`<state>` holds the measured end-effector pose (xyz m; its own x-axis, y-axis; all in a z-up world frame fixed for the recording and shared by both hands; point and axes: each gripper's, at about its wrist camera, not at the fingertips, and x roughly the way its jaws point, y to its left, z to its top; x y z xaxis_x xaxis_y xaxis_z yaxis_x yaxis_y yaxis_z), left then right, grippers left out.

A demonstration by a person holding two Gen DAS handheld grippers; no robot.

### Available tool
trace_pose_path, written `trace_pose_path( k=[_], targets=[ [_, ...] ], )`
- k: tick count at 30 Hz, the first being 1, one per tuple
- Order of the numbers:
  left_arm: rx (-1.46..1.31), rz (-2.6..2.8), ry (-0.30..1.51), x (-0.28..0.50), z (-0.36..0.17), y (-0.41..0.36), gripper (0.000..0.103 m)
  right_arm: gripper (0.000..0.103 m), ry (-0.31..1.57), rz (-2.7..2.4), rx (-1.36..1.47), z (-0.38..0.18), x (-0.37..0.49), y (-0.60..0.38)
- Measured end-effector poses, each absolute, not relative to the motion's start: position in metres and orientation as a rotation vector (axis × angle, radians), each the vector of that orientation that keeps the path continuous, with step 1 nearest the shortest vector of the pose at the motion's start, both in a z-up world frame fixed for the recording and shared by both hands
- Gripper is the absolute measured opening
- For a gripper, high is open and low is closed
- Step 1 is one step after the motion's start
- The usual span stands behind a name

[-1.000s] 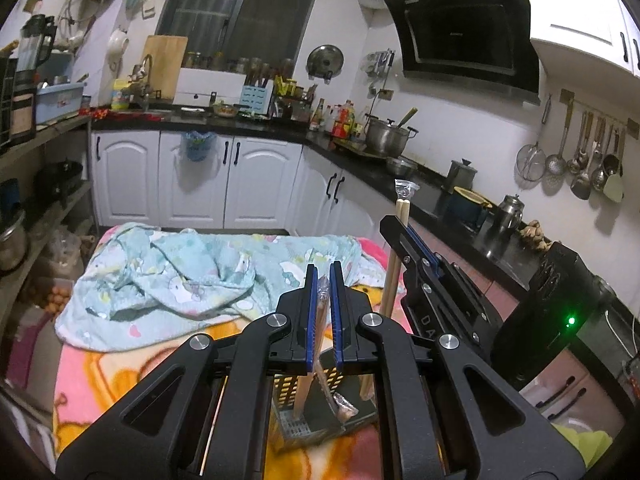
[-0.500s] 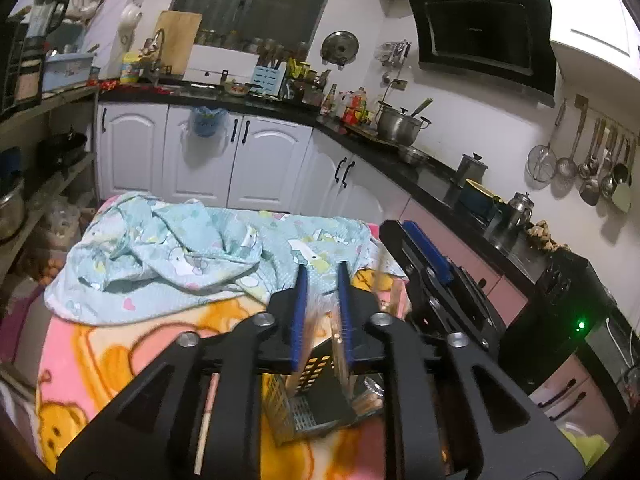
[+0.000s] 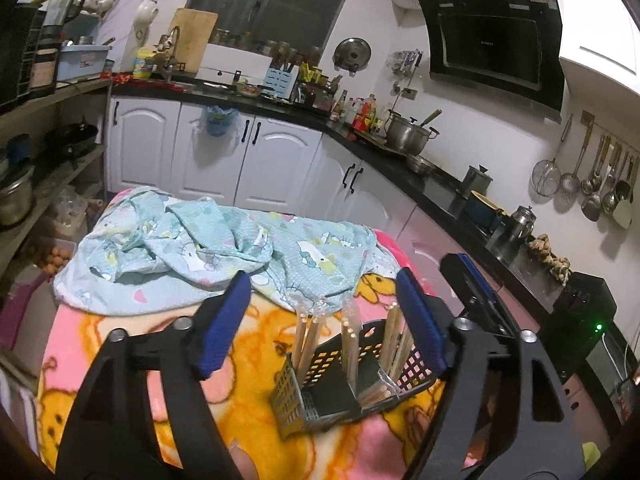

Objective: Organize utensils
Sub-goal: 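Lower the chopsticks into the caddy slots and open both grippers, then withdraw both open grippers back from the caddy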

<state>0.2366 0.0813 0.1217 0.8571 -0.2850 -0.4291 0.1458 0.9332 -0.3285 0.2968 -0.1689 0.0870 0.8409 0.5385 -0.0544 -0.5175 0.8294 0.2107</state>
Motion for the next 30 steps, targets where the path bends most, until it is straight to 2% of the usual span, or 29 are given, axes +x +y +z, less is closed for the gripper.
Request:
trace_pose_path(
  k=[2,5,7,16,30],
  targets=[
    [-0.288,-0.217,0.49,0.233,0.123,0.082,0.081,0.069,0.117,0.564,0.189,0.089,0.293,-0.172],
    [-0.289,-0.209,0.487,0.229,0.125,0.083,0.092,0.075,0.125,0.564,0.179,0.093,0.285,-0.176],
    [-0.283,-0.193,0.483,0.225,0.125,0.082,0.092,0.08,0.128,0.562,0.169,0.094,0.278,-0.179],
    [-0.298,-0.15,0.474,0.206,0.126,0.083,0.092,0.089,0.154,0.566,0.125,0.096,0.251,-0.186],
    [-0.283,-0.11,0.456,0.16,0.125,0.076,0.092,0.096,0.175,0.531,0.042,0.095,0.205,-0.19]
  ],
)
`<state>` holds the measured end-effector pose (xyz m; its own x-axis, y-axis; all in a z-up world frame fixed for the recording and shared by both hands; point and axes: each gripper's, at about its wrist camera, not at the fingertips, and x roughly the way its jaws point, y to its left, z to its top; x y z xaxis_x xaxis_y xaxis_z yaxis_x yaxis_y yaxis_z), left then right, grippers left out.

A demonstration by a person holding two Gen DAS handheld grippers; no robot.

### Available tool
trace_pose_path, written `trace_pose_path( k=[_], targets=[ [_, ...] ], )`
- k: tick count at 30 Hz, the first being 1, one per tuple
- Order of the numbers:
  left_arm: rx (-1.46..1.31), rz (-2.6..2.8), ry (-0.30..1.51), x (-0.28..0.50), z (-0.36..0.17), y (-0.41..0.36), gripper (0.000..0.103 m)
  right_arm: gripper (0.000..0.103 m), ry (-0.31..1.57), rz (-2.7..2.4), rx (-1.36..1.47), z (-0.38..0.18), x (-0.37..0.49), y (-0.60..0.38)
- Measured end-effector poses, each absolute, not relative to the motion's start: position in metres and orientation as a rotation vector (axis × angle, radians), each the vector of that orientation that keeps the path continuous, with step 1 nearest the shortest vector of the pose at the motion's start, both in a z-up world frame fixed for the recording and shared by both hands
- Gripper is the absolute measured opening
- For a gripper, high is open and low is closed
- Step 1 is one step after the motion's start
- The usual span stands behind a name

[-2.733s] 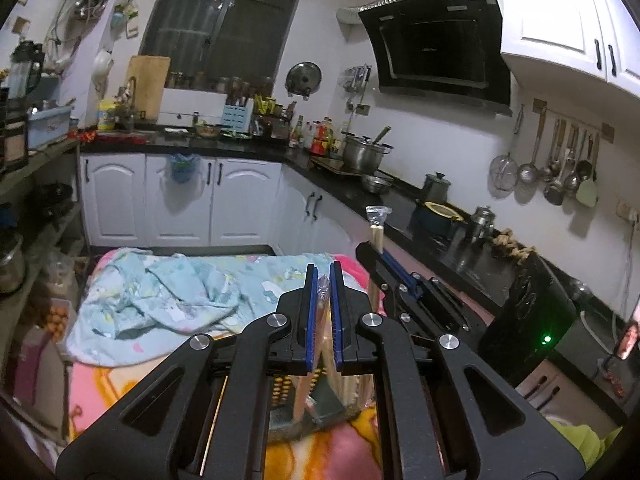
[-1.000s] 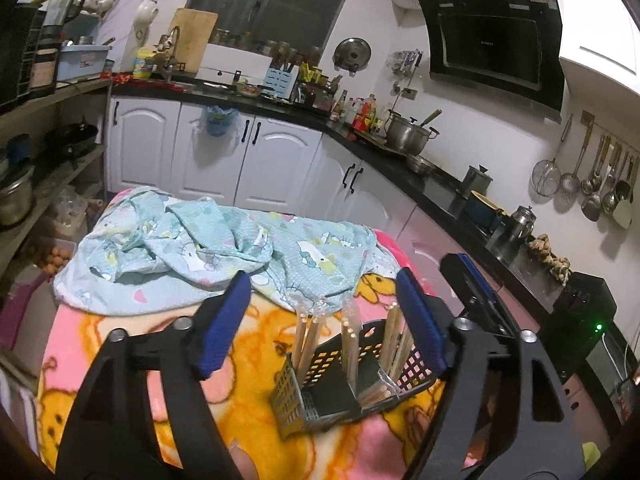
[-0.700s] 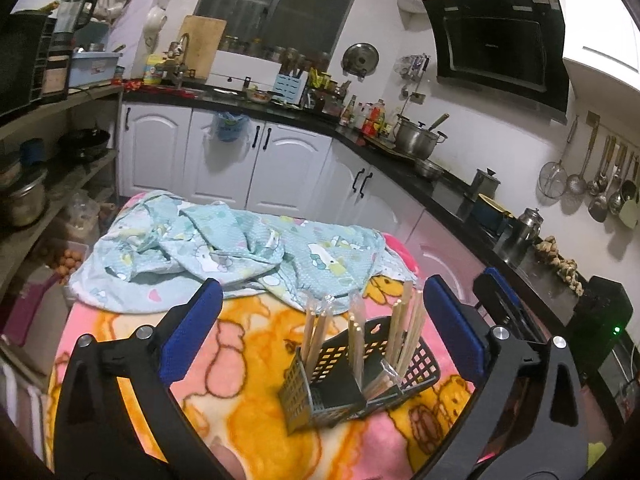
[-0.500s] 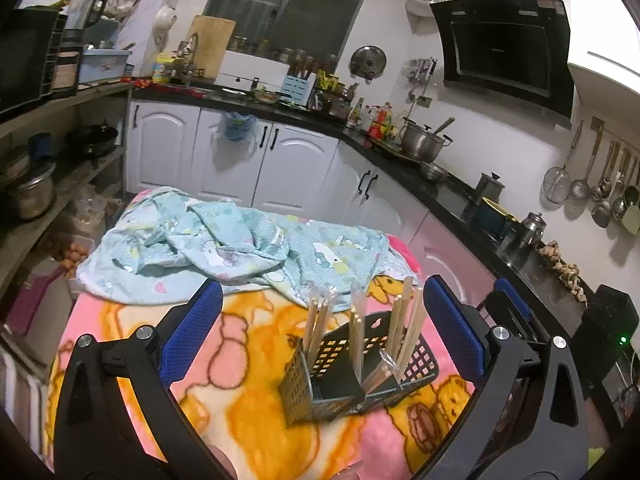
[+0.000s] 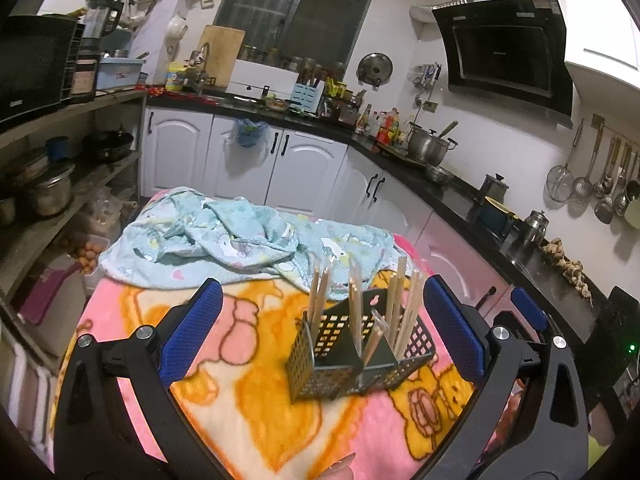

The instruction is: Organize utensils

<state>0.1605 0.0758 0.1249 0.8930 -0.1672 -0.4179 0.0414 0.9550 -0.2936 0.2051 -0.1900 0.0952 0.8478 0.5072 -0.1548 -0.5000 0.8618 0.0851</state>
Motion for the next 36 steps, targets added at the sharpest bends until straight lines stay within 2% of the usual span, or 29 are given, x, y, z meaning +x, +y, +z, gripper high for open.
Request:
trace_pose_path(
  k=[18,36],
  targets=[
    [-0.216,-0.068,0.528,0.122,0.092,0.052,0.092,0.096,0.252,0.47,-0.013,0.082,0.165,-0.204],
    [-0.149,-0.009,0.592,0.092,0.047,0.028,0.092,0.097,0.369,0.429,-0.055,0.044,0.139,-0.212]
  ],
)
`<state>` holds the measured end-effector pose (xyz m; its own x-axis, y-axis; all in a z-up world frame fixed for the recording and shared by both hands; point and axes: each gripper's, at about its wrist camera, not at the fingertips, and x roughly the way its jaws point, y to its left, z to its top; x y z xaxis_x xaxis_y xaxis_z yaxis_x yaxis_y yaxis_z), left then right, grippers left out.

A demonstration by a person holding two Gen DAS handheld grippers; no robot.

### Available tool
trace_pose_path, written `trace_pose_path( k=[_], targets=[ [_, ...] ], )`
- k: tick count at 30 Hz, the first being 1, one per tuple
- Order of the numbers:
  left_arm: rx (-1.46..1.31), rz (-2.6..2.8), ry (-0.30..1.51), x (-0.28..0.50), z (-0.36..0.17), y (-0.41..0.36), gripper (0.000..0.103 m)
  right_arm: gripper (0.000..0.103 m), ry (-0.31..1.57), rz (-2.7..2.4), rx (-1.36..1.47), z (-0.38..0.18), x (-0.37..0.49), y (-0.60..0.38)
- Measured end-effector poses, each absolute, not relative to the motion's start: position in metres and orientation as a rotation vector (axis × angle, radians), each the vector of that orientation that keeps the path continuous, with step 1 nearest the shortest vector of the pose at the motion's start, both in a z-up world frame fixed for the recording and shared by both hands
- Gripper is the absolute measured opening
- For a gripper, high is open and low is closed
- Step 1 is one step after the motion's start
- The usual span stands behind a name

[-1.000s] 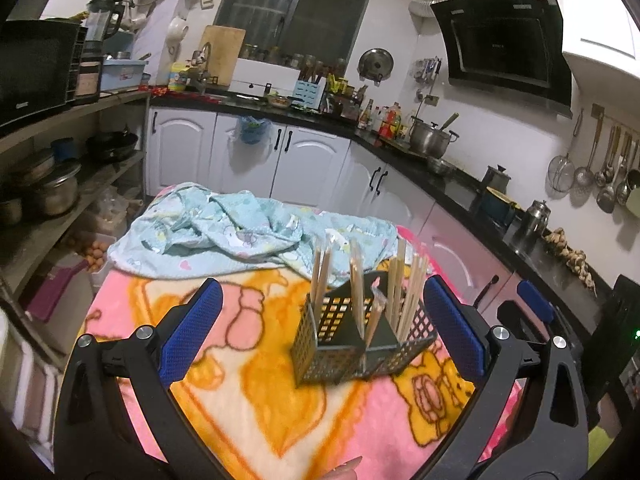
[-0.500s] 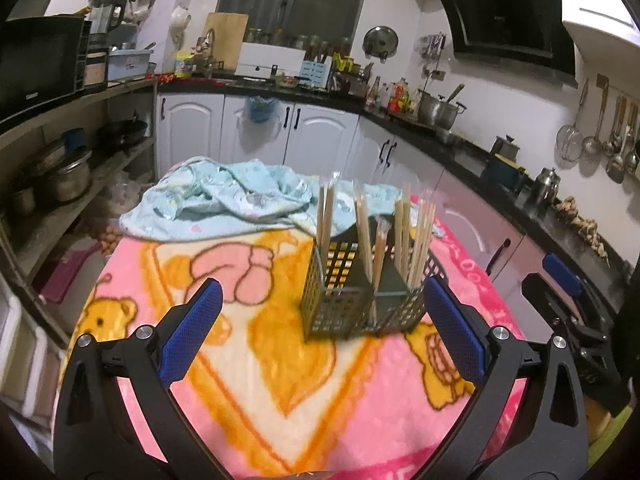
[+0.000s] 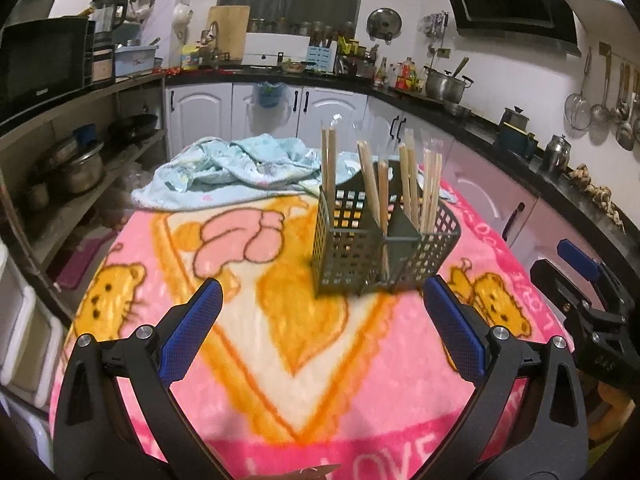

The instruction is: Organize utensils

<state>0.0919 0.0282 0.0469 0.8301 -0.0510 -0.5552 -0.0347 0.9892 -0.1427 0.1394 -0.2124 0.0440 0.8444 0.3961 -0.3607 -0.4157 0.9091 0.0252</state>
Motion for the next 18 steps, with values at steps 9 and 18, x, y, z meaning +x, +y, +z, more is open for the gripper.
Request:
trace_pose_path(
  k=[9,18],
  targets=[
    [-0.104,-0.005,0.603,0.074,0.021,0.014,0.092,0.097,0.413,0.413,-0.085,0.018,0.125,-0.213],
    [-0.079,-0.011,0.537,0.057,0.003,0.001,0.092,0.097,0.367,0.369,-0.063,-0.012,0.103,-0.22]
  ],
)
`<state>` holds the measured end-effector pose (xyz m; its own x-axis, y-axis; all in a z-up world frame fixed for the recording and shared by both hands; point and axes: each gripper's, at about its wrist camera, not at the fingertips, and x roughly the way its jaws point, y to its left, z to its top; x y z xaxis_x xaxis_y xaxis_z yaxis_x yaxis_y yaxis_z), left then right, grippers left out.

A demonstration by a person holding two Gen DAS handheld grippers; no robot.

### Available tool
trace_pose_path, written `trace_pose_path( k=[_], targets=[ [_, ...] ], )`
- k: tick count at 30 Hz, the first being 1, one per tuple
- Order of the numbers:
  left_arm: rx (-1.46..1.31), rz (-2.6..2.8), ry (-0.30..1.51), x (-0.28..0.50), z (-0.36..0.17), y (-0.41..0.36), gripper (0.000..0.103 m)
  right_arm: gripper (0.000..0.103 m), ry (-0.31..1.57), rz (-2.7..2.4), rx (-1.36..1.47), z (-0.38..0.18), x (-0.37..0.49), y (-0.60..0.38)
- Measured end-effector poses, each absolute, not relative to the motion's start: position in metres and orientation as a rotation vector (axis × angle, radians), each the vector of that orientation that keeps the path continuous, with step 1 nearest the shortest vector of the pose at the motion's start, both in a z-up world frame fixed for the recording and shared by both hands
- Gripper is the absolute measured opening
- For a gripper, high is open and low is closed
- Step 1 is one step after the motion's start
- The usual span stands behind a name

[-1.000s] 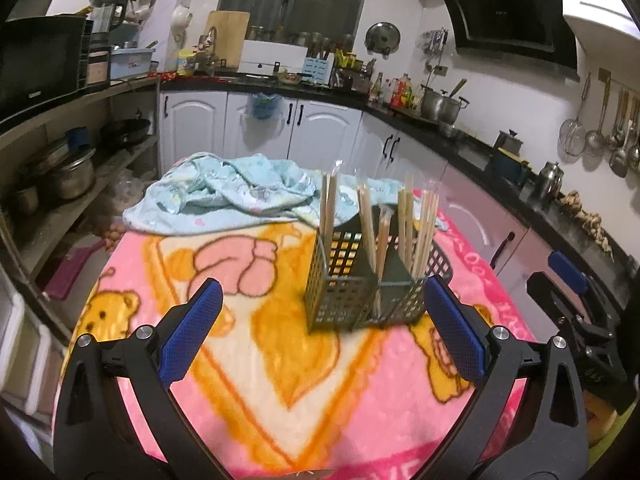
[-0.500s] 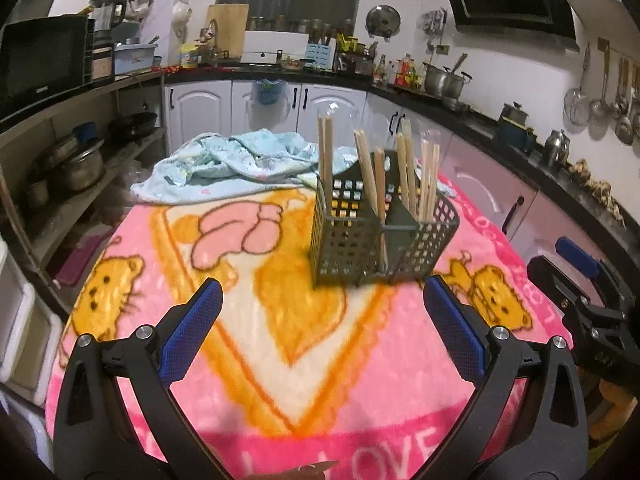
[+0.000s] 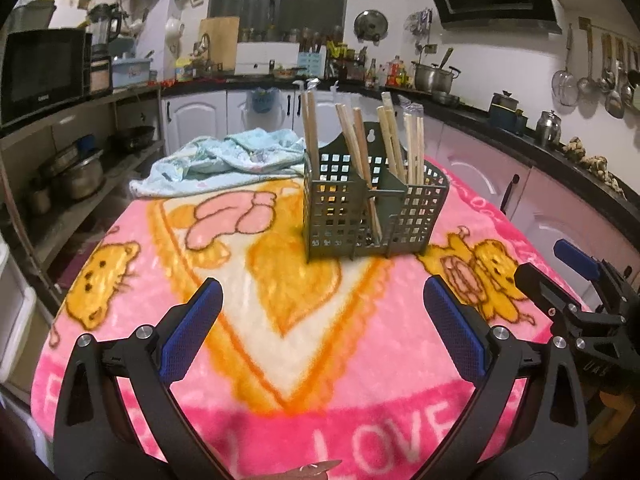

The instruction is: Organize utensils

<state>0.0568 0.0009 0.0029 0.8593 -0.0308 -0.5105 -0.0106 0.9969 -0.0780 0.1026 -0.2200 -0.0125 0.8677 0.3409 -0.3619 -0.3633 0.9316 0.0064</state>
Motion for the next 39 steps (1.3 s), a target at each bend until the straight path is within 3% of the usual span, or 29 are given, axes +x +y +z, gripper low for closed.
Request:
trace_pose_path(
  k=[9,39],
  targets=[
    [-0.089,0.028,0.403,0.049,0.006,0.004,0.092,0.097,0.251,0.313,-0.026,-0.011,0.094,-0.231],
    [-0.103,0.017,0.4,0.049,0.004,0.006,0.092,0.097,0.239,0.325,-0.043,-0.012,0.088,-0.225]
  ],
)
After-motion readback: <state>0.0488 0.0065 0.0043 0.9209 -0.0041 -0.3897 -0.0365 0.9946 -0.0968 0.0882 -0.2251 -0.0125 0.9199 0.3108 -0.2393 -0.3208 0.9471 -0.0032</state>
